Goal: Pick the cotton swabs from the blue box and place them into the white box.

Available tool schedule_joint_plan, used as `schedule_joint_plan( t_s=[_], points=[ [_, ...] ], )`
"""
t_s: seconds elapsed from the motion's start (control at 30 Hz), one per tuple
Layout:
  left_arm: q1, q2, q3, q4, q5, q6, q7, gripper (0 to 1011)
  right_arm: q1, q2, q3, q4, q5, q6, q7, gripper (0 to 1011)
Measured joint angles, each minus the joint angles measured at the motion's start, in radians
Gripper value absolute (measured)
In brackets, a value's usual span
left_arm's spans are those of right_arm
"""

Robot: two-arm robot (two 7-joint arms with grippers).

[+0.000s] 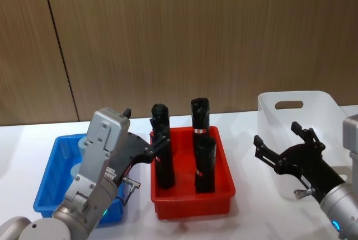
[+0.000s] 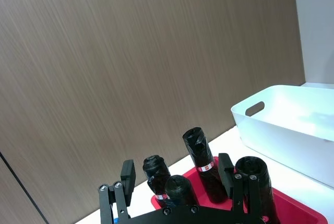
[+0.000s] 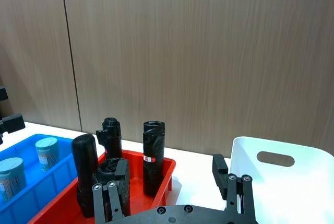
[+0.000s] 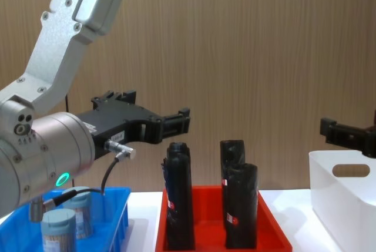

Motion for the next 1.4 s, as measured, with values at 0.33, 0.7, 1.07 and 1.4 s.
schedule_joint_plan(
  t_s=[0.33,0.7,1.07,1.4],
  points=[
    [0.0,0.0,0.0,0.0,0.0,0.0,0.0,1004,0.0,0.0,0.0,0.0,0.0,0.0,0.0,1001],
    [0.0,0.0,0.0,0.0,0.0,0.0,0.0,1004,0.0,0.0,0.0,0.0,0.0,0.0,0.0,1002],
    [0.001,0.002,-0.006,0.011,-0.019,0.012,-0.009,1004,0.0,0.0,0.0,0.0,0.0,0.0,0.0,1002],
    [0.025,0.025,-0.029,0.02,-0.101,0.042,0.006,1004,0.0,0.0,0.0,0.0,0.0,0.0,0.0,1002]
  ],
)
